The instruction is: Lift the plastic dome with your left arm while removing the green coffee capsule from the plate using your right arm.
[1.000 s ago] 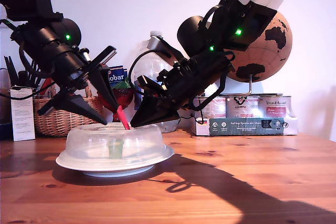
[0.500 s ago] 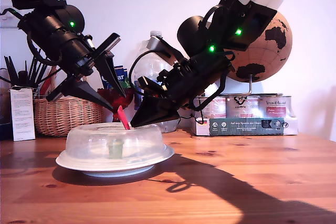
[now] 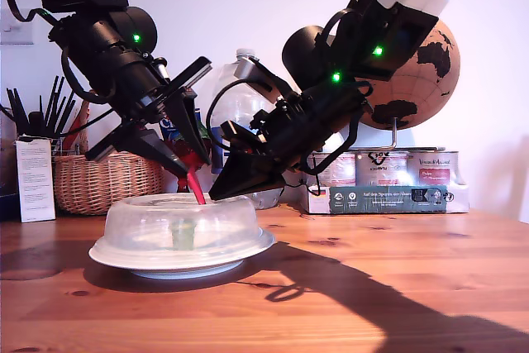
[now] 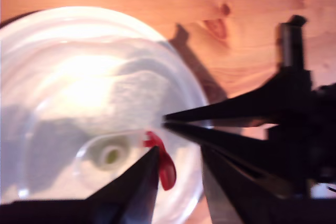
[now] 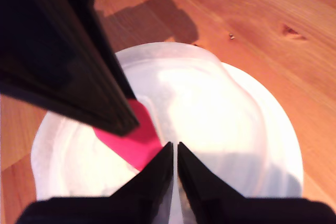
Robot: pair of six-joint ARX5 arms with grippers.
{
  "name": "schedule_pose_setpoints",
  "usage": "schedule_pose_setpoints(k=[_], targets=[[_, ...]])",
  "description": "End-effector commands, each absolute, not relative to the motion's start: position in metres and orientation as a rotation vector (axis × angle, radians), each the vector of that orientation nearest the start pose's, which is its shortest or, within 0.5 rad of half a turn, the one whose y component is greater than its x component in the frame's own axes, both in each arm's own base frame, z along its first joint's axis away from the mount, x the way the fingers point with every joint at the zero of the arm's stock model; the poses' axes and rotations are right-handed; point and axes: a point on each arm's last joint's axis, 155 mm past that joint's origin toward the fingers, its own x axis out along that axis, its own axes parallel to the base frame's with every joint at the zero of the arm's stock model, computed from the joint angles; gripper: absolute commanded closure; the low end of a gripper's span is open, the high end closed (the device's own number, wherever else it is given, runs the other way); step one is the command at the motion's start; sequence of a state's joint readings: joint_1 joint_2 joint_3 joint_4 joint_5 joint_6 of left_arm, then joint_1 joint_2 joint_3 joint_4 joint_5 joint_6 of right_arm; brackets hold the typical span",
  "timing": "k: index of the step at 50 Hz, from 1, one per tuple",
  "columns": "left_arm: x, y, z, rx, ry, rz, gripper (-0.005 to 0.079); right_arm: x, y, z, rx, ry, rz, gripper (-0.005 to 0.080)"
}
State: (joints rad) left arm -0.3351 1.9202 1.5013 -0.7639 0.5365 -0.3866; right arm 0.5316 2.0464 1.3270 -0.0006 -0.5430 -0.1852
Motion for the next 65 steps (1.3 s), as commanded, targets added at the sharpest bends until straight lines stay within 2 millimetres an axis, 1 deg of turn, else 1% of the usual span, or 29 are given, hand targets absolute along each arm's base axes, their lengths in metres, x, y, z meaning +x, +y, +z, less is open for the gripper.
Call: schedule_pose_setpoints(k=[1,10,29,38,42,46,51,57,65], targets=[[0.383,-0.235,0.089,-0.428,1.375,-0.512,0.0529,0.411,0.349,0.052,-0.159,0.701,1.086,0.0763],[0.383,-0.231,0.084,-0.387,1.377,-0.482,0.0529,0.412,0.350,0.053,-0.159,0.695,1.087,0.0763],[0.382,-0.234,0.082,-0.361,1.369,-0.483,0.0529,0.410,0.349,0.050,-0.159,0.709,1.086,0.0763],[0.378,-0.238,0.079,-0.351,1.385,-0.485,0.0529,0.410,0.349,0.050,-0.159,0.710,1.086,0.0763],[0.379,-0.237,0.077,-0.331,1.375,-0.471,0.0534,0.410,0.349,0.050,-0.159,0.711,1.086,0.0763],[0.379,-0.235,0.076,-0.317,1.375,-0.459,0.0591,0.410,0.349,0.050,-0.159,0.711,1.086,0.0763],[0.381,-0.236,0.076,-0.315,1.369,-0.457,0.0641,0.410,0.349,0.050,-0.159,0.711,1.086,0.0763],[0.382,-0.235,0.076,-0.312,1.364,-0.454,0.0768,0.410,0.349,0.050,-0.159,0.711,1.086,0.0763],[0.383,-0.235,0.076,-0.310,1.360,-0.452,0.0764,0.410,0.349,0.050,-0.159,0.710,1.086,0.0763]])
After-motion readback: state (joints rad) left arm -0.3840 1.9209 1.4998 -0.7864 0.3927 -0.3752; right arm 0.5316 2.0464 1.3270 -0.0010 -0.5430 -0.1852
